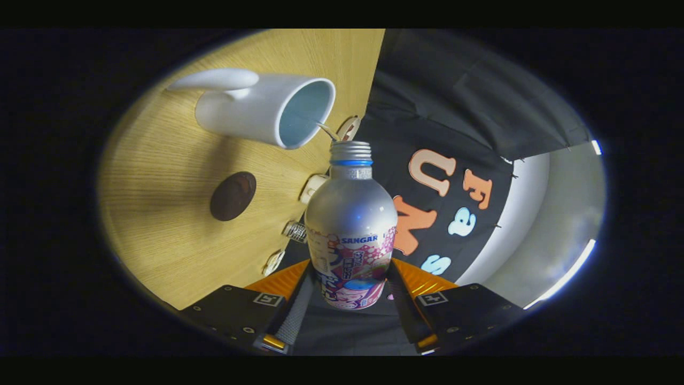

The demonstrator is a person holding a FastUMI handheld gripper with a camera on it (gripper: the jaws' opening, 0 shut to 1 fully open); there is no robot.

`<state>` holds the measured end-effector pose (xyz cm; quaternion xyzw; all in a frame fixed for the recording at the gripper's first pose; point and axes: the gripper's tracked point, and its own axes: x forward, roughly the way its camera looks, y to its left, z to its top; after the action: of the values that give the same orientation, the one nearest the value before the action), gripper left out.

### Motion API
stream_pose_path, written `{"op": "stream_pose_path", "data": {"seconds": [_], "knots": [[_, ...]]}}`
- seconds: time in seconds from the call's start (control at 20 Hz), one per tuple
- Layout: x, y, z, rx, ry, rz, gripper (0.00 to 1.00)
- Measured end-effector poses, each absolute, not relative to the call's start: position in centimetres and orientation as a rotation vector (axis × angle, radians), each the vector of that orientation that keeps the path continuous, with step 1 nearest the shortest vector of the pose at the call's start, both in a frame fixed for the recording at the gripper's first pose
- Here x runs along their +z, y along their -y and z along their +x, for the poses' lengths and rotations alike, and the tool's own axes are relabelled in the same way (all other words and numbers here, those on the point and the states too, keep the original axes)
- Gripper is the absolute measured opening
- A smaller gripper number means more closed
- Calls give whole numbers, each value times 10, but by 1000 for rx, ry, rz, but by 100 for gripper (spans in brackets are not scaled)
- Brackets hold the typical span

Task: Take the bottle from table, then pour the juice into the cup, finally place the bottle on the coaster

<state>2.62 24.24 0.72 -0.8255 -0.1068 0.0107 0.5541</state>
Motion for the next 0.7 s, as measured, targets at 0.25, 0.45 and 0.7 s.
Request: {"op": "stream_pose_path", "data": {"seconds": [0.25, 0.45, 0.7], "knots": [[9, -244, 27, 31, 254, -1969, 76], [9, -244, 27, 41, 249, -1975, 76], [10, -245, 30, 57, 237, -1989, 76]]}}
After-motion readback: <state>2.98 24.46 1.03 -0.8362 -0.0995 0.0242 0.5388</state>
